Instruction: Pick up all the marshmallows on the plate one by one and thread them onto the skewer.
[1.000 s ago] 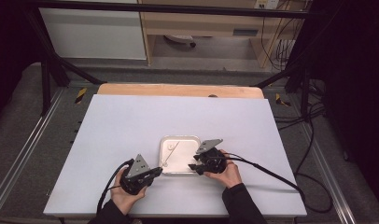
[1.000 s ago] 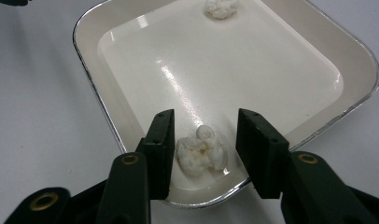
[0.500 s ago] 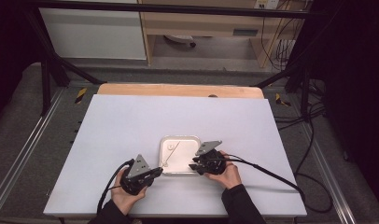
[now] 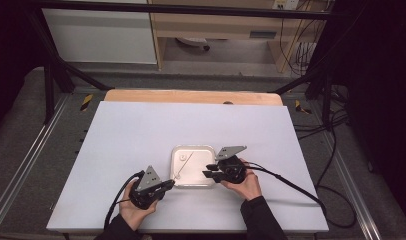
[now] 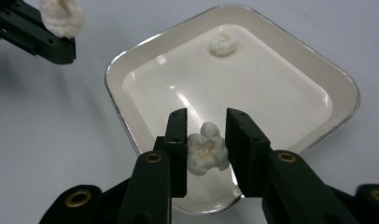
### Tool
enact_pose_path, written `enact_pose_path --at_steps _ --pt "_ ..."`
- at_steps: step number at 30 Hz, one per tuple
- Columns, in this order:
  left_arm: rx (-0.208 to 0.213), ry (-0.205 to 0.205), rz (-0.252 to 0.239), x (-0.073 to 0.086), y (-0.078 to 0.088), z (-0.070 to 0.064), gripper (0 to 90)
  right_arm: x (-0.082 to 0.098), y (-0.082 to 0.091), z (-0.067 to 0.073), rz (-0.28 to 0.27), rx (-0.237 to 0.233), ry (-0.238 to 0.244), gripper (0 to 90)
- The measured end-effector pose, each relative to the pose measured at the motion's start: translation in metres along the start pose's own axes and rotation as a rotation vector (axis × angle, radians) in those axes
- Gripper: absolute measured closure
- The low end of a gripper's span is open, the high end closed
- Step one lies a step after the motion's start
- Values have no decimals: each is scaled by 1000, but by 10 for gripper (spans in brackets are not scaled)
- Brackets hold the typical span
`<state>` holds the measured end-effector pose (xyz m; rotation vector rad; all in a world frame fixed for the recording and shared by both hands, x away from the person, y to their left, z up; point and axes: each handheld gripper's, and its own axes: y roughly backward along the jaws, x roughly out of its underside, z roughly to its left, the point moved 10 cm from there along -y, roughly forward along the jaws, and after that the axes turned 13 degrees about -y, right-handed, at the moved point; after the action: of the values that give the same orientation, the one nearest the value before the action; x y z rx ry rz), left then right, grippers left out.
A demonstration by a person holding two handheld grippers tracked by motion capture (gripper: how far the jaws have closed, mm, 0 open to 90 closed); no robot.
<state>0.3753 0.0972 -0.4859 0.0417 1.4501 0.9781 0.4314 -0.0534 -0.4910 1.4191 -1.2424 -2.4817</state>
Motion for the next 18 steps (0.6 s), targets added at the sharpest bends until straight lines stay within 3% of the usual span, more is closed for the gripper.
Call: enact_pose_path --at_steps 8,18 --pt "1 -1 -4 -1 0 -1 886 -16 15 8 -76 -73 -43 710" --pt "14 -2 -9 -1 0 -3 886 -32 36 14 -155 -119 -65 714"
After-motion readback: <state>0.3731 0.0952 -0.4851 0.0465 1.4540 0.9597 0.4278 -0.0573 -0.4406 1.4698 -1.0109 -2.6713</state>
